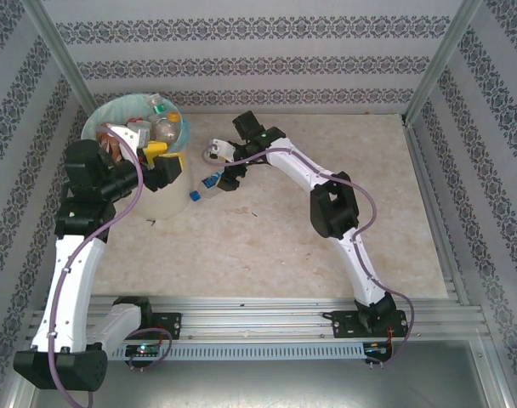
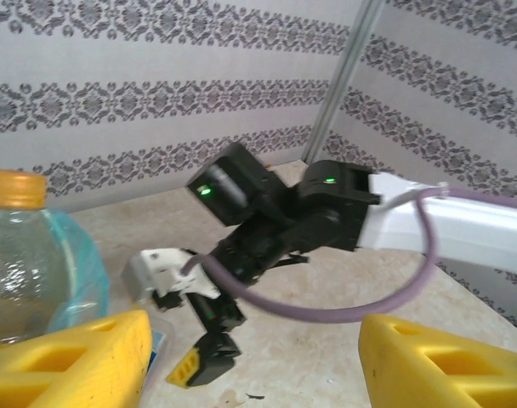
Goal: Put the plastic bottles in the bin
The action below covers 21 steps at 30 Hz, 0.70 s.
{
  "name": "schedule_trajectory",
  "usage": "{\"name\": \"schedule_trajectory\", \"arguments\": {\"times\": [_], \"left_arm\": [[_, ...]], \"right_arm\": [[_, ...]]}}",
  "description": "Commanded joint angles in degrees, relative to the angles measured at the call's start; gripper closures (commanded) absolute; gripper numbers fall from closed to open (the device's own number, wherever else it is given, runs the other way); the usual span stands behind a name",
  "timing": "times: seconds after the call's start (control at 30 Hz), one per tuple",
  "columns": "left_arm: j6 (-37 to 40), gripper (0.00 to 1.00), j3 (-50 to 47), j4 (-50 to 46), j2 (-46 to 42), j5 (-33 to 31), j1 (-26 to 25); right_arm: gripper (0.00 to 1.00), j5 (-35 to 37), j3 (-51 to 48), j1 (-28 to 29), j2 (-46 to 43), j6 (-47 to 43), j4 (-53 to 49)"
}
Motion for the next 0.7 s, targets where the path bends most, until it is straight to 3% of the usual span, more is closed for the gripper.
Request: {"name": "schedule_trajectory", "arguments": {"times": [0.0,0.33,0.67], "left_arm": [[-0.42,0.35,-0.13,1.99,-1.53,1.27,-1.38],[1.95,0.35,0.78,-0.79,-1.82,-0.81,-2.99],[2.48,0.34,0.82,-1.06,-1.88,-1.59,-3.43]], "right_arm": [[0.02,2.64,7.85,1.03,5.14,-4.74,-8.95],[0.03,11.11,13.06,2.84,10.32,-9.22,-14.88],[0.28,13.11,5.07,4.05,4.27,-8.53,-19.41]]}}
